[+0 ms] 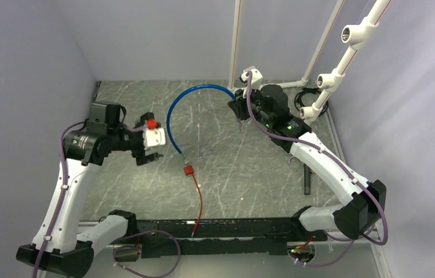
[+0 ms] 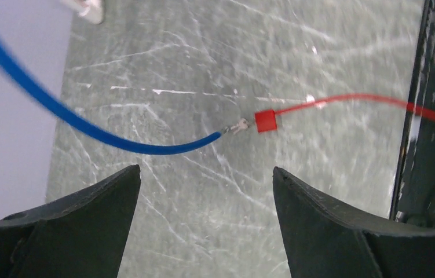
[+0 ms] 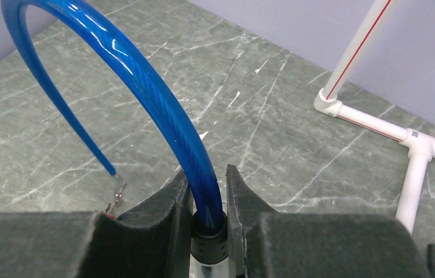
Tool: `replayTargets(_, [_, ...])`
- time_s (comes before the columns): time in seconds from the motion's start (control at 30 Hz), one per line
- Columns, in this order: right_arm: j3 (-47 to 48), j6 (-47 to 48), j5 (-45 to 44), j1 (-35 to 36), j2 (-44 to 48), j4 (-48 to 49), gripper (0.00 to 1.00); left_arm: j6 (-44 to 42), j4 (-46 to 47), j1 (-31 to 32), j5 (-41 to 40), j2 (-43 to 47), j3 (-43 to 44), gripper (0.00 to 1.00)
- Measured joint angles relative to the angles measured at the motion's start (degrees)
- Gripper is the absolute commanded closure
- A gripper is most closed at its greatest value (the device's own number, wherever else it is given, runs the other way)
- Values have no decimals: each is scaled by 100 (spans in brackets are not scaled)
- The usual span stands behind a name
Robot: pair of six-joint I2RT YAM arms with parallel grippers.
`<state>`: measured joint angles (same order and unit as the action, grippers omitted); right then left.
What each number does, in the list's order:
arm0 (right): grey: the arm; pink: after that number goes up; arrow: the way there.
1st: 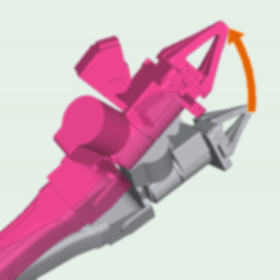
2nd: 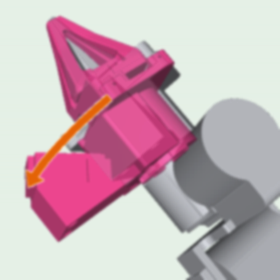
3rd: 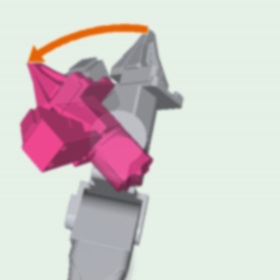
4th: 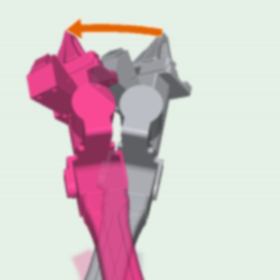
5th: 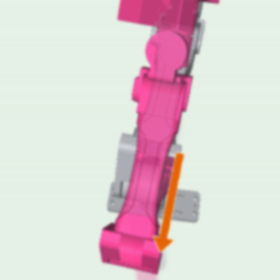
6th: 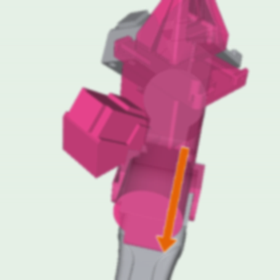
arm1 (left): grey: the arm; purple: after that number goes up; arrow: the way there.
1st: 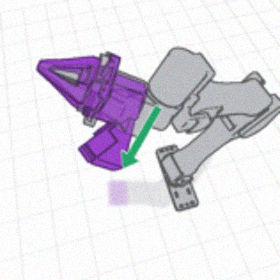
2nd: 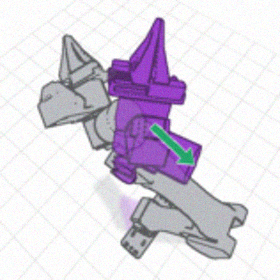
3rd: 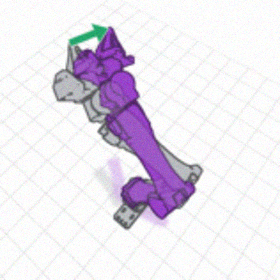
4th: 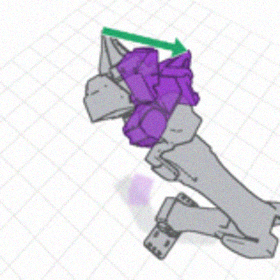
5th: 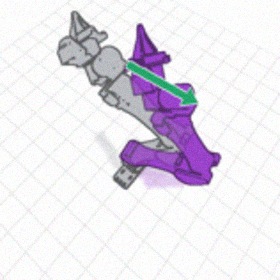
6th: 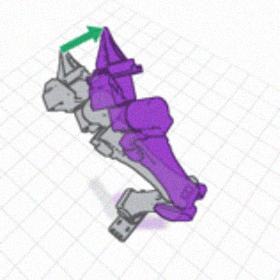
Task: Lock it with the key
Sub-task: Lock the lock.
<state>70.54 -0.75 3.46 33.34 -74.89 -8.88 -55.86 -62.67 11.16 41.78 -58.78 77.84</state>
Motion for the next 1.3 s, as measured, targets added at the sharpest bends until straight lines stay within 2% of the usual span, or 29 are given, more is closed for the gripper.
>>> replayTargets(0.17, [24, -37, 59, 0, 0, -13, 100, -1764, -470, 874, -776, -90, -380, 16])
replayTargets(0.3, [24, -44, 131, 2, 0, -11, 100, -2726, -385, 1561, -1596, -382, -739, 17])
replayTargets(0.47, [24, -61, 157, 0, 0, -11, 100, -3589, 61, 2090, -2544, -678, -1357, 19])
replayTargets(0.73, [24, -122, 216, 0, -22, -9, 100, -4301, 1196, 2240, -3462, -1408, -2006, 24])
replayTargets(1.07, [24, -236, 282, 0, -179, -7, 100, -4964, 2579, 2240, -4074, -2299, -2459, 32])
replayTargets(1.17, [24, -256, 282, 0, -201, -7, 100, -5110, 2983, 2240, -4271, -2472, -2723, 44])
replayTargets(1.23, [24, -278, 282, 0, -205, -4, 100, -5169, 3254, 2240, -4385, -2562, -2914, 59])
replayTargets(1.3, [24, -295, 282, 0, -205, -2, 100, -5165, 3429, 2240, -4511, -2702, -2994, 80])
